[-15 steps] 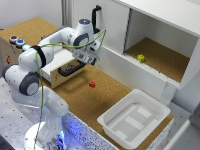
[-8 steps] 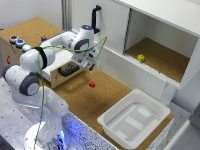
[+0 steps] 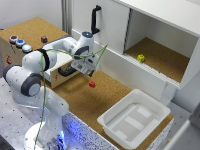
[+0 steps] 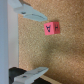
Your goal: Close the cabinet drawer
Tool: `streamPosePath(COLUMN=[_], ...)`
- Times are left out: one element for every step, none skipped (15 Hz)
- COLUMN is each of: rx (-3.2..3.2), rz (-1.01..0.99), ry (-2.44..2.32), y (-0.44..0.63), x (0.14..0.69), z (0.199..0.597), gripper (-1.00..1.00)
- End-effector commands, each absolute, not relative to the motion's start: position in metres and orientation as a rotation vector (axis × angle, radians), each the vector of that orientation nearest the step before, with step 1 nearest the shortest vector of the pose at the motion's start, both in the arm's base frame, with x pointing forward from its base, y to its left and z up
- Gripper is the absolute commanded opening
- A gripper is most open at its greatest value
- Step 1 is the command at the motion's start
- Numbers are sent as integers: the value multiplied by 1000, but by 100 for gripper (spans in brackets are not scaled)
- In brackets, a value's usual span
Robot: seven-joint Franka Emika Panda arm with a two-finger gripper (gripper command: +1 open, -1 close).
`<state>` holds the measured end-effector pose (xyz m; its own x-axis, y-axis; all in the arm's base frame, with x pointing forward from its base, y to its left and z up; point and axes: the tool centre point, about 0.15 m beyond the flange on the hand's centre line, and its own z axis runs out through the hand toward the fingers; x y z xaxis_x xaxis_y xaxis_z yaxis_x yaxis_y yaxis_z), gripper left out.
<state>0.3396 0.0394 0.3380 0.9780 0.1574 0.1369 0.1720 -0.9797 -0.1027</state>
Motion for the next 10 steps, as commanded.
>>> streamPosePath(rx=[-2973,-2974,-2976,-2978,-2977,-2980,-2978,-2983,-2988,-2987], rz=[-233,-225,-222,-227,-226,-229,-224,-229,-233,-236], ry=[-288,-284,-292,-308,-316,-322,-328,-340,-356,-370], y=[54,59,64,71,76,81,87,94,102,108], x=[354,357,359,359,360,360,360,359,359,358], z=[314,313,313,314,315,316,316,317,318,318], gripper=[-100,-100,-100,-100,-100,-100,-100,-100,-100,-100])
